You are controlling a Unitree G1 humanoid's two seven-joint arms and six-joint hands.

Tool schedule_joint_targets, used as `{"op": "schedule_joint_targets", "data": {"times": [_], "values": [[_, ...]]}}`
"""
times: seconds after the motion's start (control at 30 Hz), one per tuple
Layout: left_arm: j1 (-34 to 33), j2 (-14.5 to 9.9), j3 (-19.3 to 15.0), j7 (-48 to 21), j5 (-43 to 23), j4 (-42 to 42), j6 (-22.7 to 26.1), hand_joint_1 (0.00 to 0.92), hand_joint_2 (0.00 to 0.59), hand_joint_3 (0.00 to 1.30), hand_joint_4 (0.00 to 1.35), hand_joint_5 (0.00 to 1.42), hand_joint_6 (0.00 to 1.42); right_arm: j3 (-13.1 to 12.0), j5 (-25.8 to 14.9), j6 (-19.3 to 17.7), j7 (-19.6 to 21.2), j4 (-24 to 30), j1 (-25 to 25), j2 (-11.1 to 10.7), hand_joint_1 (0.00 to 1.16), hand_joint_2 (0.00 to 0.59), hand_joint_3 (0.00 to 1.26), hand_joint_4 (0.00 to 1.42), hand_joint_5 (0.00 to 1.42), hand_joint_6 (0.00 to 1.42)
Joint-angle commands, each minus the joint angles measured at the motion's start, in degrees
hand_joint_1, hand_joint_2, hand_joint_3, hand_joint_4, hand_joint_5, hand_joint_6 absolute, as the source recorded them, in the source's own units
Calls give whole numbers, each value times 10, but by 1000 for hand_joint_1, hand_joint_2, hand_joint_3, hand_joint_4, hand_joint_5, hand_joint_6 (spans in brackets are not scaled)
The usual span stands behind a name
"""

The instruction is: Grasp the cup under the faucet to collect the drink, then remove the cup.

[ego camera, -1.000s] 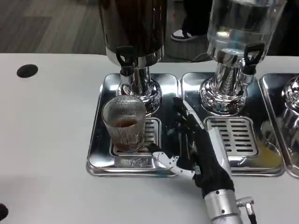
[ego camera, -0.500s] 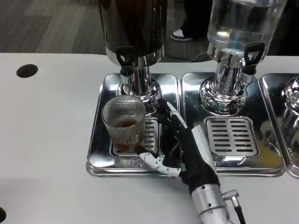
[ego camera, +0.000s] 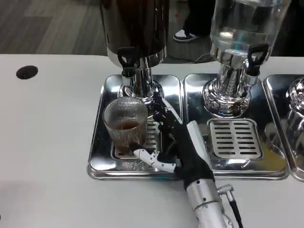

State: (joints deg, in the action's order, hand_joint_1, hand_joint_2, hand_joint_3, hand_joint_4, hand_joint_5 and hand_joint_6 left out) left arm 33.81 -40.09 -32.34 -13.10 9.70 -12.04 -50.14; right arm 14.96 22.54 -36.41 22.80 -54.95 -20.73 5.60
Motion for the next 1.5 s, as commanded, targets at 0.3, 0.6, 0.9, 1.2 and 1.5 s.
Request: {"op": "schedule_joint_targets", "data": {"times": [0.3, 0.6, 0.9, 1.2, 1.5], "values": [[0, 6, 3, 5, 1, -4, 2, 0, 6, 0, 0, 0, 0, 5, -7, 6, 1, -22, -36, 27, 961, 166, 85, 106, 151, 183], [-2, 7, 3, 4, 0, -2, 4, 0, 6, 0, 0, 0, 0, 7, -8, 7, 0, -26, -39, 29, 946, 173, 80, 91, 125, 143], [1, 9, 3, 4, 2, -3, 3, 0, 6, 0, 0, 0, 0, 12, -7, 7, 4, -39, -48, 40, 941, 173, 63, 74, 111, 125], [-1, 11, 5, 4, 2, -1, 4, 0, 5, 0, 0, 0, 0, 14, -8, 15, 4, -40, -52, 41, 931, 171, 62, 73, 96, 106], [4, 14, 5, 5, 2, -2, 2, 0, 11, 0, 0, 0, 0, 15, -8, 27, 5, -46, -67, 45, 916, 178, 62, 64, 88, 104]]}}
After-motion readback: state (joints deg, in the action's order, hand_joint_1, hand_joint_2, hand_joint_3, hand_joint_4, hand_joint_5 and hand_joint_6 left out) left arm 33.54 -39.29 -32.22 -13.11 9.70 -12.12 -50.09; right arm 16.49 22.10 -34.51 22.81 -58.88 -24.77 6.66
